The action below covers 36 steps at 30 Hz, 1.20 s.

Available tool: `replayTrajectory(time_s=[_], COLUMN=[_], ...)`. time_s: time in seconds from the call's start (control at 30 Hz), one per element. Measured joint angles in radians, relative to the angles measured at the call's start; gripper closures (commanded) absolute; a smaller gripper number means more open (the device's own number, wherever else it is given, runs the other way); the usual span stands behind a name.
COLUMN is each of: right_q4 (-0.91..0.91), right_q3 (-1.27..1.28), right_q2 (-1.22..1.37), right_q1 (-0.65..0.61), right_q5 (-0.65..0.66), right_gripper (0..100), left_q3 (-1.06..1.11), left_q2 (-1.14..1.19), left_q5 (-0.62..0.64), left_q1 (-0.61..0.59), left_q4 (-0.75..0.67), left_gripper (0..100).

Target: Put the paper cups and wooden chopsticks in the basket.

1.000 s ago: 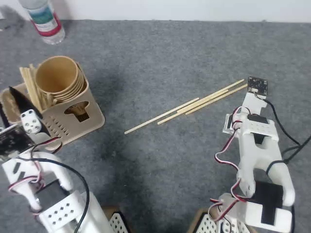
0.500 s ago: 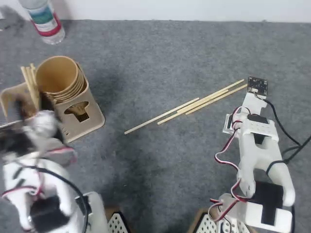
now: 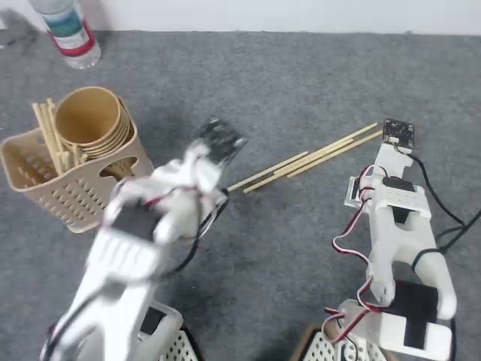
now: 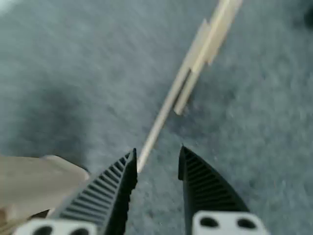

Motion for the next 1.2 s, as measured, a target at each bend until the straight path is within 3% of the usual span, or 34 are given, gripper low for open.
replayTrajectory(time_s=[0.43,0.77,1.2], right_q4=[0.0,0.0,0.0], right_q3=[0.0,0.0,0.0], right_q2=[0.0,0.0,0.0], right_q1=[0.0,0.0,0.0], right_q5=[0.012,0.029,0.029], right_gripper=[70.0,70.0,70.0], left_q3=[-0.532,-1.125,-1.769], left_q2=[0.882,1.45,1.89], left_q5=[-0.018,-0.064,-0.123], left_q1=[0.1,0.1,0.051], left_q4=[-0.051,0.124,0.434], left_gripper=[86,86,88])
